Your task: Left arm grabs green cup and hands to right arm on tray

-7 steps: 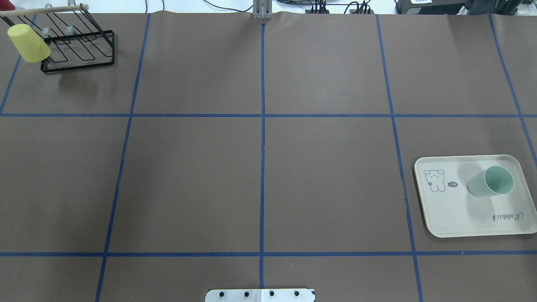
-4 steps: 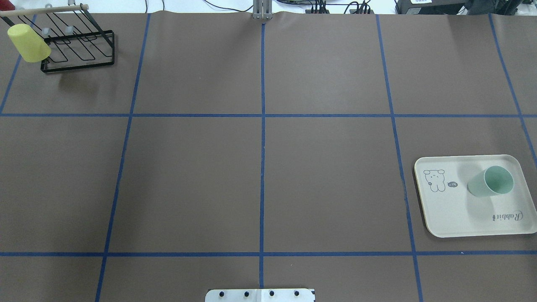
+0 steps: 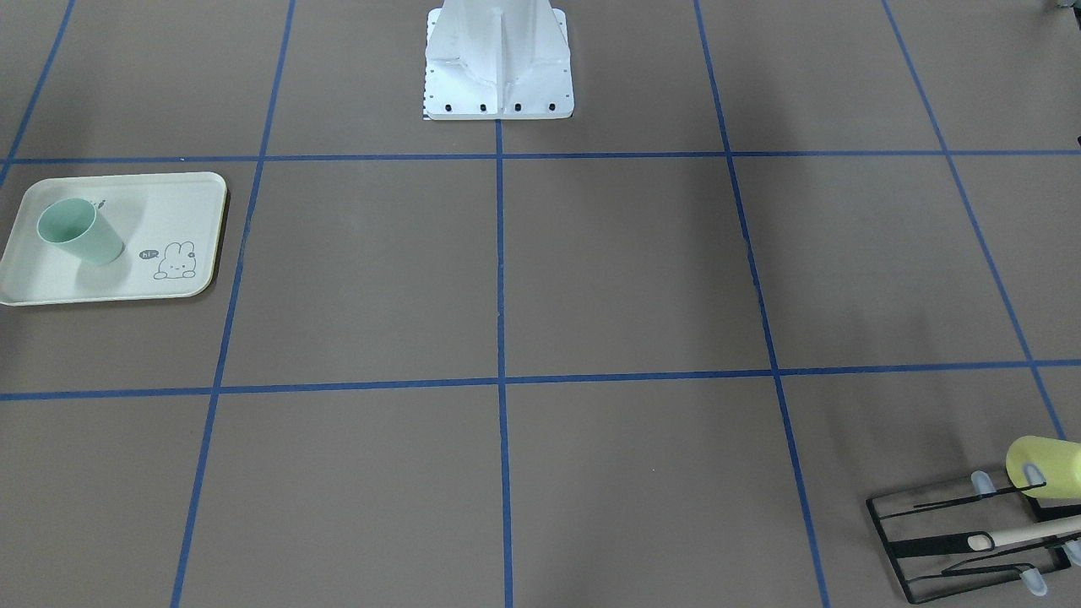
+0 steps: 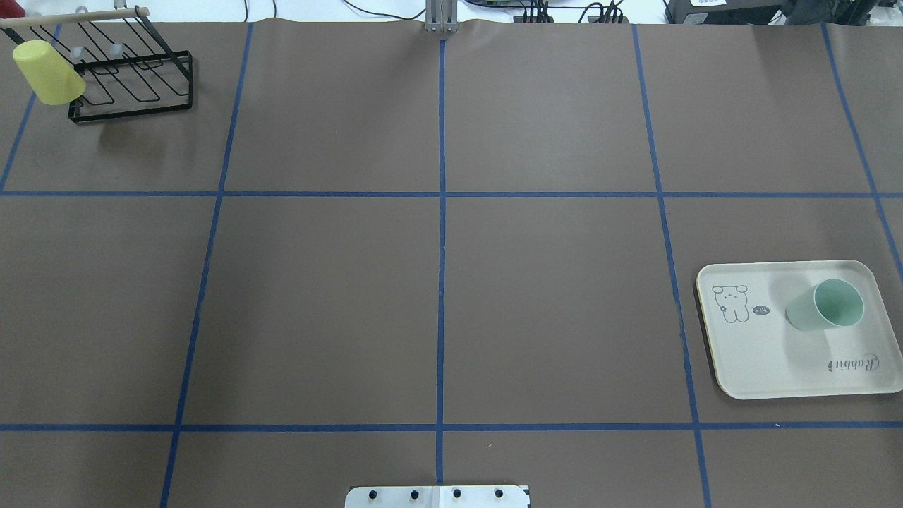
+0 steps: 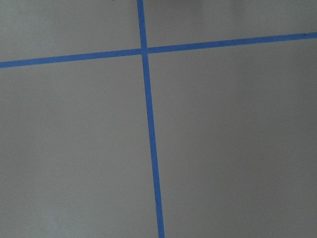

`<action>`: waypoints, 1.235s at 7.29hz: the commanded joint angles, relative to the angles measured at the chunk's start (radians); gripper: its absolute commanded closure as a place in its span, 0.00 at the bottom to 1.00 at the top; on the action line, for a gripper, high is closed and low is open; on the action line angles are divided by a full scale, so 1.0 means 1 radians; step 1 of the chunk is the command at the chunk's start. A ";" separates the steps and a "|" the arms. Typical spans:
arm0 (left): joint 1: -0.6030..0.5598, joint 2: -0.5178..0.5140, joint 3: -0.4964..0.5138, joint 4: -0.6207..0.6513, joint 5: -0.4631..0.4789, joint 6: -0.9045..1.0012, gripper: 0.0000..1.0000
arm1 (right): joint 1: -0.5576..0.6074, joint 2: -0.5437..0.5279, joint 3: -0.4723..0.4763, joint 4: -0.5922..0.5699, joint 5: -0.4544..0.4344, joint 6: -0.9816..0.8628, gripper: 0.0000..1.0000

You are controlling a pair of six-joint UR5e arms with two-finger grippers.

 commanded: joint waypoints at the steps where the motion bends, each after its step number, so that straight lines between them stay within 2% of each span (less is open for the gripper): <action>1: -0.019 -0.074 0.052 0.008 0.057 0.007 0.00 | -0.005 0.015 -0.003 0.001 0.001 0.006 0.00; 3: -0.021 -0.217 0.206 0.000 0.061 0.005 0.00 | -0.004 0.015 0.006 0.001 0.006 0.003 0.00; 5: -0.021 -0.228 0.241 -0.007 0.059 0.002 0.00 | -0.002 0.013 0.003 0.000 0.009 0.001 0.00; 7: -0.019 -0.228 0.241 -0.007 0.056 -0.004 0.00 | -0.002 0.009 0.006 0.001 0.049 0.007 0.00; 9: -0.019 -0.228 0.236 -0.007 0.056 -0.004 0.00 | -0.002 0.012 0.000 0.001 0.049 0.009 0.00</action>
